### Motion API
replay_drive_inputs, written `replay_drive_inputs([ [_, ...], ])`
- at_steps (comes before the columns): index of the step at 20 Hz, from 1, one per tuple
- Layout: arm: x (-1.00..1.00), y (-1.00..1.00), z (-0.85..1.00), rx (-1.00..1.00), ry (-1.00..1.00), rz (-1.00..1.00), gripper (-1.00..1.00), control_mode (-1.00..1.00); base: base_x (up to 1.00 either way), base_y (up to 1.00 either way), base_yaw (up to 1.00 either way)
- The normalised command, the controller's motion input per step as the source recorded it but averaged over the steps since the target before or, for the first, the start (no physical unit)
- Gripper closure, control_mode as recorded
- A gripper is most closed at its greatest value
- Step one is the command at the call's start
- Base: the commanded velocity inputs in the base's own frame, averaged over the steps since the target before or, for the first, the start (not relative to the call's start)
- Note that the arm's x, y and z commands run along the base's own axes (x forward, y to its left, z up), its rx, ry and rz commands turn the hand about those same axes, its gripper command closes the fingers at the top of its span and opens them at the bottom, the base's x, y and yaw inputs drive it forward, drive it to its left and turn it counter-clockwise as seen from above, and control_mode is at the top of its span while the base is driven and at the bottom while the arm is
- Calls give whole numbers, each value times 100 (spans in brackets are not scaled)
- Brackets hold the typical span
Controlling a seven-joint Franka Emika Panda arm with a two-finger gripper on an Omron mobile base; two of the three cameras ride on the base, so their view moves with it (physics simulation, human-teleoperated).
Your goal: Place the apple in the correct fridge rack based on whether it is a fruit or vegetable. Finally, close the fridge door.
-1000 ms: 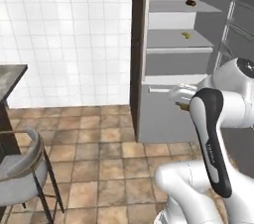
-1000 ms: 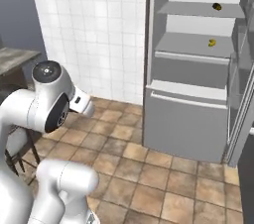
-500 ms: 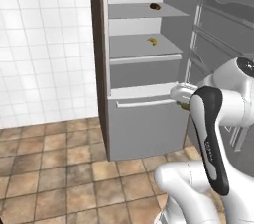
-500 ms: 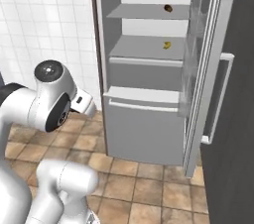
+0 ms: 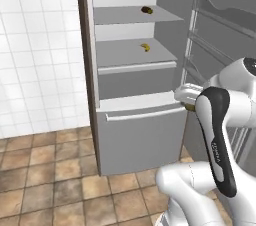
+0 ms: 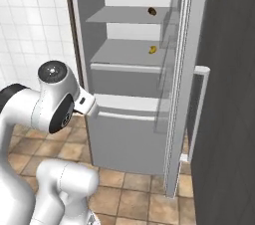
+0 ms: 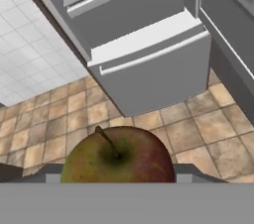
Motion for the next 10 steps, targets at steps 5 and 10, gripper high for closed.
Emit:
replay_drive_inputs([
  [5,0,0,0,0,0,0,100,100,80,0,0],
  [10,0,0,0,0,0,0,100,100,86,0,0],
])
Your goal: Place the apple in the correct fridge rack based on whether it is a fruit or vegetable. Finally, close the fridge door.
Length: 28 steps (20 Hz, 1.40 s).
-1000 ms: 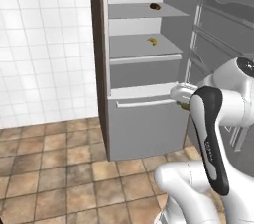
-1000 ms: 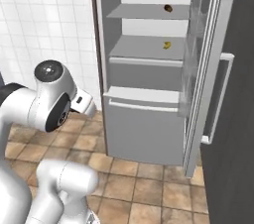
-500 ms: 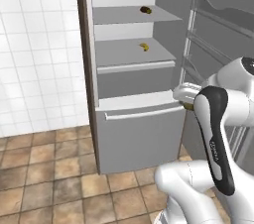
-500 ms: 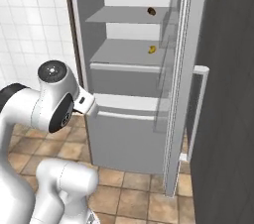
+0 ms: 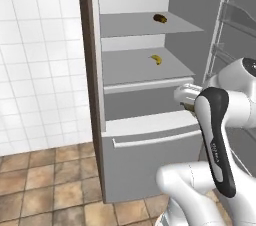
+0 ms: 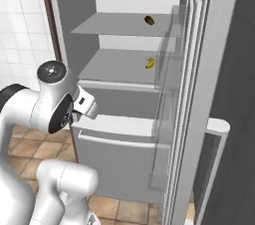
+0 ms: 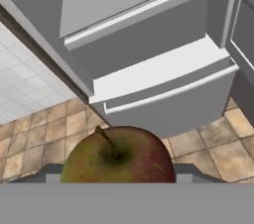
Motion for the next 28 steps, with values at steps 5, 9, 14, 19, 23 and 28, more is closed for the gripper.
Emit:
replay_drive_inputs([
  [5,0,0,0,0,0,0,100,100,79,-2,0],
  [9,26,-12,-14,0,0,0,100,-100,31,-4,0],
  [14,67,-10,-26,0,-1,0,100,-100,0,0,0],
  [19,79,0,-11,0,-2,0,100,-100,0,0,0],
  [23,83,-4,-3,0,0,0,100,-100,0,0,0],
  [28,70,-7,-25,0,0,0,100,-100,0,0,0],
])
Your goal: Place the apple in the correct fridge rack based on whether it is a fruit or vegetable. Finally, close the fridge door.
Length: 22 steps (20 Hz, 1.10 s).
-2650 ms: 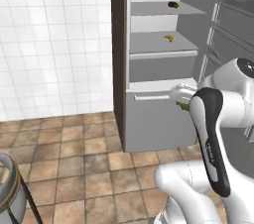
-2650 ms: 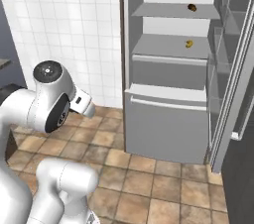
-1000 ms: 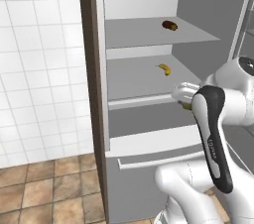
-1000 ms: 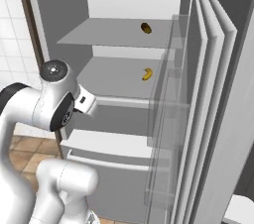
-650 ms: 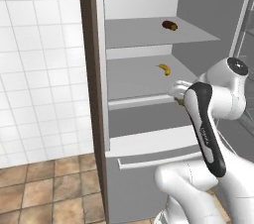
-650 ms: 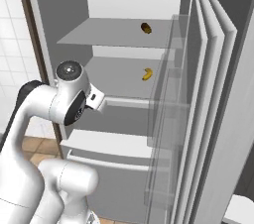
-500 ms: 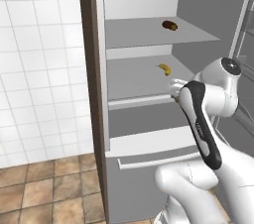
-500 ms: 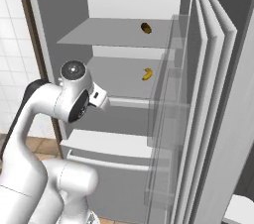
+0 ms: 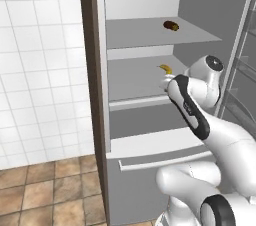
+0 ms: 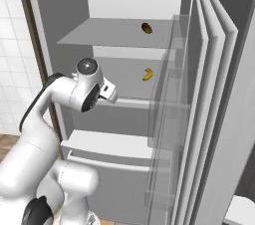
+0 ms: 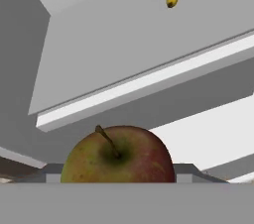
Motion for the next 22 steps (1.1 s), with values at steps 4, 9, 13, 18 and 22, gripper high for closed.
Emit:
replay_drive_inputs([
  [4,43,-19,-47,0,-3,4,100,-100,0,0,0],
  [9,39,-22,-42,0,-1,4,100,-100,0,0,0],
  [13,47,-7,0,0,0,1,100,-100,0,0,0],
  [18,47,-1,1,0,0,1,100,-100,0,0,0],
  [22,52,-1,0,0,1,2,100,-100,0,0,0],
])
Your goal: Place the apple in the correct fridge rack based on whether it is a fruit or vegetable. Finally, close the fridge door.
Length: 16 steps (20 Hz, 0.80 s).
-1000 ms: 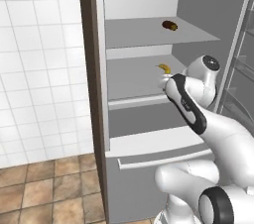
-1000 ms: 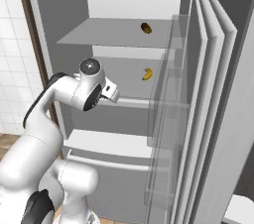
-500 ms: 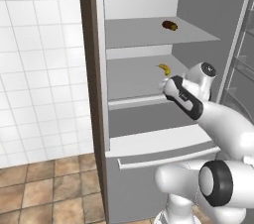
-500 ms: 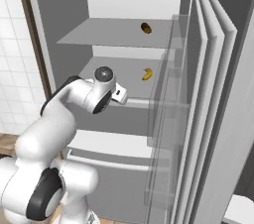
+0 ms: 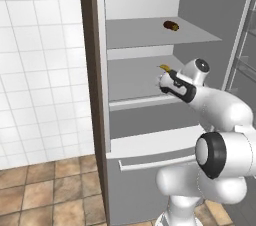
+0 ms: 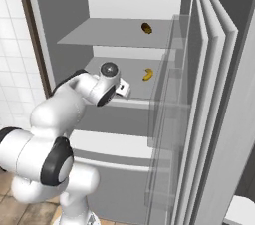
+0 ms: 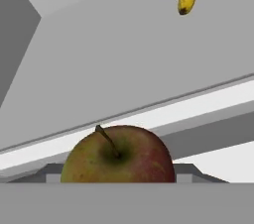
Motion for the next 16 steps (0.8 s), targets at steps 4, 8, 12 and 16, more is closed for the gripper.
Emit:
replay_drive_inputs([
  [4,58,-1,0,0,1,3,100,-100,0,0,0],
  [8,60,-3,-7,0,0,4,100,-100,0,0,0],
  [12,45,-9,-36,0,0,5,100,-100,0,0,0],
  [16,54,-4,-48,0,0,5,100,-100,0,0,0],
])
